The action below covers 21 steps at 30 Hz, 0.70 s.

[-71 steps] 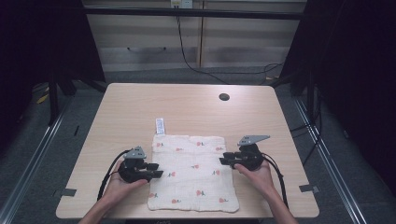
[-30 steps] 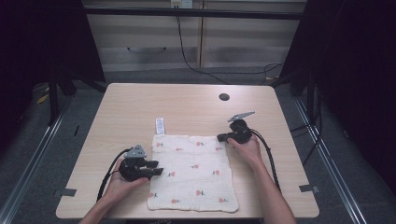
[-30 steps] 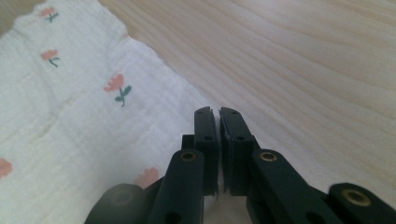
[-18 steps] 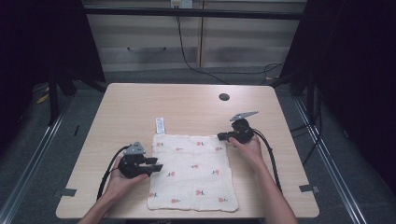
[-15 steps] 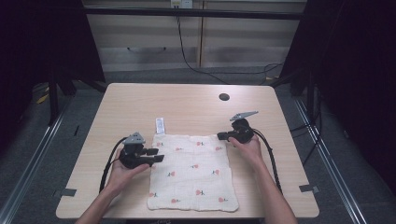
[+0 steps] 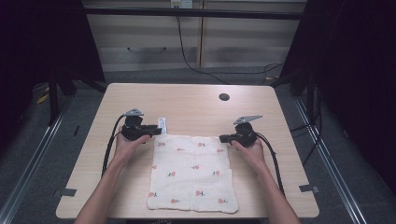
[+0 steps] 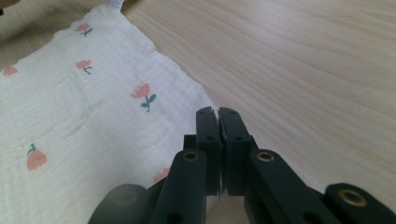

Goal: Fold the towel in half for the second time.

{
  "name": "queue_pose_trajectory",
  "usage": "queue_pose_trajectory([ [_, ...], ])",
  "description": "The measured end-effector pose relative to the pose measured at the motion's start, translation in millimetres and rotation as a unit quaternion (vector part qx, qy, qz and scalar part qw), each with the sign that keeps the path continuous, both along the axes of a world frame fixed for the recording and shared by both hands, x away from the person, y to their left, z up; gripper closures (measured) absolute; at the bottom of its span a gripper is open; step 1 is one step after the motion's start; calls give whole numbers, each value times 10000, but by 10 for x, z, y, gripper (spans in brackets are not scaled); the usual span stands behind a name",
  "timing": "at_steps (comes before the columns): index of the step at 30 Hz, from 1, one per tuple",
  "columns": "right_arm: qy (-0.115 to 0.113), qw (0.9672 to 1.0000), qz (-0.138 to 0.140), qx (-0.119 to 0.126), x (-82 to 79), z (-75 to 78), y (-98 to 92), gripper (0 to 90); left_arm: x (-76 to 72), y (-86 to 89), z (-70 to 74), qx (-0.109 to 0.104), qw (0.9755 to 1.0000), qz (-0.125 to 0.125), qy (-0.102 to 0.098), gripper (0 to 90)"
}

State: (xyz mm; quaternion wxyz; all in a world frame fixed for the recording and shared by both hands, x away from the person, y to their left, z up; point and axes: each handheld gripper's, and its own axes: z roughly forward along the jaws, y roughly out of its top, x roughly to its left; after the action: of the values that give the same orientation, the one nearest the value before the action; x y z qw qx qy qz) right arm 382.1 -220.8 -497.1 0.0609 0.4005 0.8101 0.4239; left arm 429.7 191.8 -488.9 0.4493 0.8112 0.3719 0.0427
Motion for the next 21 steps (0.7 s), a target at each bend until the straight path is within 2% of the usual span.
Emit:
queue_pose_trajectory([
  [1, -8, 10000, -2, 6, -10, 6, -8, 878, -6, -12, -21, 156, 9999, -31, -1, 639],
  [4, -82, 10000, 15, -4, -40, 2, -27, 878, -2, -24, -63, 338, 9994, -8, -22, 626],
  [6, -65, 10000, -11, 11, -44, -19, -29, 878, 18, -16, -91, 328, 9994, 53, 10, 617],
  [7, -20, 10000, -34, 19, -45, -42, -27, 878, 29, -26, -127, 470, 9988, 102, 31, 613],
  [9, -17, 10000, -33, 3, -46, -54, -26, 878, 32, -24, -141, 502, 9987, 74, 64, 613],
  [14, -4, 10000, -48, -8, -54, -60, -22, 877, 9, -64, -177, 534, 9986, -50, -4, 620],
  [17, 13, 10000, -67, 14, -52, -81, -24, 877, 1, -64, -181, 571, 9983, -35, -64, 673],
  [19, 43, 10000, -81, 17, -53, -92, -24, 877, -17, -67, -180, 666, 9976, -100, -138, 734],
  [20, 51, 9999, -99, 39, -53, -91, -23, 877, -26, -67, -177, 724, 9972, -122, -172, 734],
  [21, 17, 9999, -90, 71, -52, -81, -26, 877, -33, -70, -180, 723, 9972, -130, -171, 817],
])
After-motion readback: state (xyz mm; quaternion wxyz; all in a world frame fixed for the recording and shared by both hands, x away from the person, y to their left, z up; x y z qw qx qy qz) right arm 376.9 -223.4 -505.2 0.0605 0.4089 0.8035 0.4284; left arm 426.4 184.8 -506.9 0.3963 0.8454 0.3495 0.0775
